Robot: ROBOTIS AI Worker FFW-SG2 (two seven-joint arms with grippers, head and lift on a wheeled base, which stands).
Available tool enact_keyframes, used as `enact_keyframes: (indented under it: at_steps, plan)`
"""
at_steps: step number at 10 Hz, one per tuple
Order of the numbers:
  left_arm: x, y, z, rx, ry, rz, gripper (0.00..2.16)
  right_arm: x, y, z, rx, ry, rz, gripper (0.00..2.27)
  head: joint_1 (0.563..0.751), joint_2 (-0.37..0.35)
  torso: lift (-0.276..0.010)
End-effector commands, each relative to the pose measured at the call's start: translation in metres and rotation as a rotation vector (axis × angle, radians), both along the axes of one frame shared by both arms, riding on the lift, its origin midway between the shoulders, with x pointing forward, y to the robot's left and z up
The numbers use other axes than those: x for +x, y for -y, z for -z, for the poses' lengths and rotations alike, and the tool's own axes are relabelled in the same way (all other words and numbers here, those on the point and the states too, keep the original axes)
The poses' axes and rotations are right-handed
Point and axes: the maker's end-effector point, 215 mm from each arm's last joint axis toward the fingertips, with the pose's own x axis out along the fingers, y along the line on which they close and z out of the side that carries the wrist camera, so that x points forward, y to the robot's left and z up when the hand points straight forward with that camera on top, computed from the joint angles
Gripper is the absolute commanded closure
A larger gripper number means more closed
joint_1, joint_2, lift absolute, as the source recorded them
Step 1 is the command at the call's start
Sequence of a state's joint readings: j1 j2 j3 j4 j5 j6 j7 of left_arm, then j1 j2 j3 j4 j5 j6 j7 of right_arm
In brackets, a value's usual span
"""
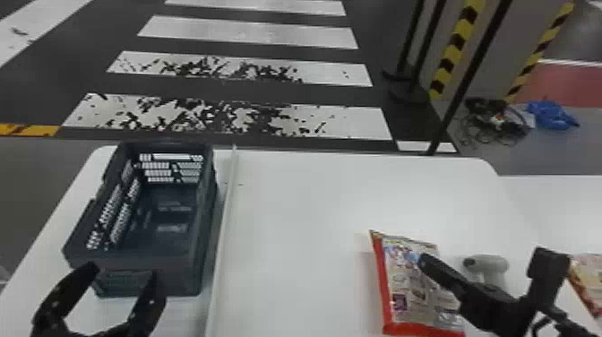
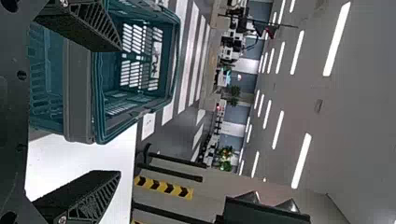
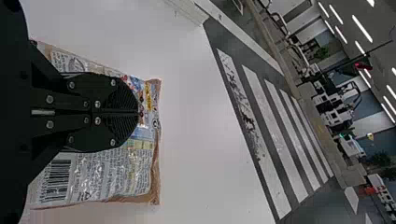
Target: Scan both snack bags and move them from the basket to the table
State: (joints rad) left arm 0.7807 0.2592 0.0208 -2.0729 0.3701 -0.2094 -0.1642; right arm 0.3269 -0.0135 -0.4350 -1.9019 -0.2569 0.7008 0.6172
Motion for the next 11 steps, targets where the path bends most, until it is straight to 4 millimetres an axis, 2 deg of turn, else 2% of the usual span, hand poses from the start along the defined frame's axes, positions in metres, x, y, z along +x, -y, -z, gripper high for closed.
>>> enact_keyframes:
  at_steps: [1, 8, 11]
  plan:
    - [0.000, 0.001, -0.001, 0.002, 0.004, 0.001, 0.05, -0.004, 0.003, 0.003, -0.006, 0.000, 0.003, 2.25, 0.695, -0.107, -0.098]
    - [-0.002, -0.001, 0.008, 0.006, -0.011, -0.001, 0.05, -0.016, -0.015, 0.038, -0.007, -0.015, -0.024, 2.25, 0.695, -0.097, -0.098]
    - [-0.001, -0.003, 0.012, 0.007, -0.017, -0.006, 0.05, -0.016, -0.030, 0.043, -0.011, -0.021, -0.068, 2.25, 0.695, -0.080, -0.098]
